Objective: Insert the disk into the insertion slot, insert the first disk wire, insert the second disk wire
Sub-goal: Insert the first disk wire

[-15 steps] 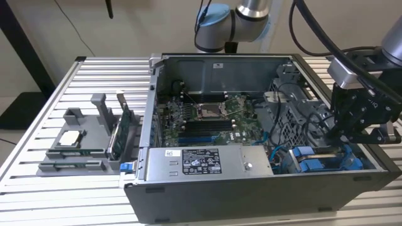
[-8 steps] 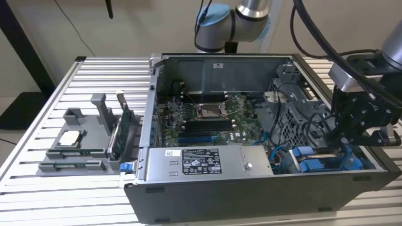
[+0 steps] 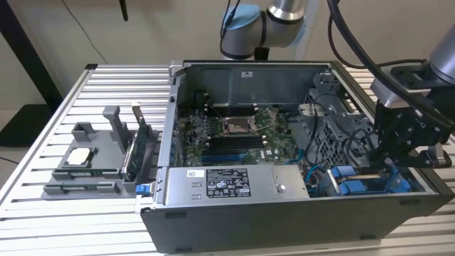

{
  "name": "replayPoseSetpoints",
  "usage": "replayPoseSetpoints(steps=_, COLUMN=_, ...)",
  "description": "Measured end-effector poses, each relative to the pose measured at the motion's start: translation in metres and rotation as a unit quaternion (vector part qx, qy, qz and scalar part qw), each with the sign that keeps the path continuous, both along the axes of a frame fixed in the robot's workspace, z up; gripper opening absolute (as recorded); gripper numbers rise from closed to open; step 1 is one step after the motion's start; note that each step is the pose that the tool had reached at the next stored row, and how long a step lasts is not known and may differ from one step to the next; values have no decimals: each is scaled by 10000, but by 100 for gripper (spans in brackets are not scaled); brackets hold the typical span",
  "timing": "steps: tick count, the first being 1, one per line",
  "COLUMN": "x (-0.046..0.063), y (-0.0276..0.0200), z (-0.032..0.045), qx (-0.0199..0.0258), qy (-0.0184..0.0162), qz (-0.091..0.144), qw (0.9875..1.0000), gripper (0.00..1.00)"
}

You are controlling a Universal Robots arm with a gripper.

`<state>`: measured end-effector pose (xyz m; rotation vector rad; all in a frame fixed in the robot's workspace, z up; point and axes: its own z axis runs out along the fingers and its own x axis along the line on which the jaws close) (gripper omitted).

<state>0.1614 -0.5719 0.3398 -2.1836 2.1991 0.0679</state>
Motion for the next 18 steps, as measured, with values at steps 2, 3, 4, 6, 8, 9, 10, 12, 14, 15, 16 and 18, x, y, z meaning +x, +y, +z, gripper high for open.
replayPoseSetpoints(steps=2, x=2, y=0, z=-10, qx=0, qy=1, qz=-1, qw=10000, gripper=19)
replayPoseSetpoints(steps=3, x=3, y=0, z=-15, qx=0, qy=1, qz=-1, qw=10000, gripper=19)
replayPoseSetpoints(steps=4, x=4, y=0, z=-23, qx=1, qy=1, qz=-1, qw=10000, gripper=19)
replayPoseSetpoints(steps=6, x=5, y=0, z=-46, qx=0, qy=1, qz=-2, qw=10000, gripper=19)
replayPoseSetpoints(steps=8, x=5, y=0, z=-69, qx=-8, qy=0, qz=-3, qw=10000, gripper=19)
replayPoseSetpoints(steps=9, x=5, y=0, z=-74, qx=-6, qy=0, qz=-3, qw=10000, gripper=19)
replayPoseSetpoints(steps=10, x=5, y=0, z=-79, qx=-2, qy=1, qz=-3, qw=10000, gripper=19)
replayPoseSetpoints(steps=12, x=4, y=0, z=-80, qx=5, qy=2, qz=-3, qw=10000, gripper=20)
replayPoseSetpoints(steps=14, x=4, y=0, z=-46, qx=4, qy=2, qz=-4, qw=10000, gripper=27)
replayPoseSetpoints(steps=15, x=5, y=0, z=-20, qx=1, qy=2, qz=-3, qw=10000, gripper=27)
replayPoseSetpoints(steps=16, x=5, y=0, z=5, qx=1, qy=2, qz=-3, qw=10000, gripper=27)
replayPoseSetpoints(steps=18, x=5, y=0, z=61, qx=1, qy=2, qz=-3, qw=10000, gripper=27)
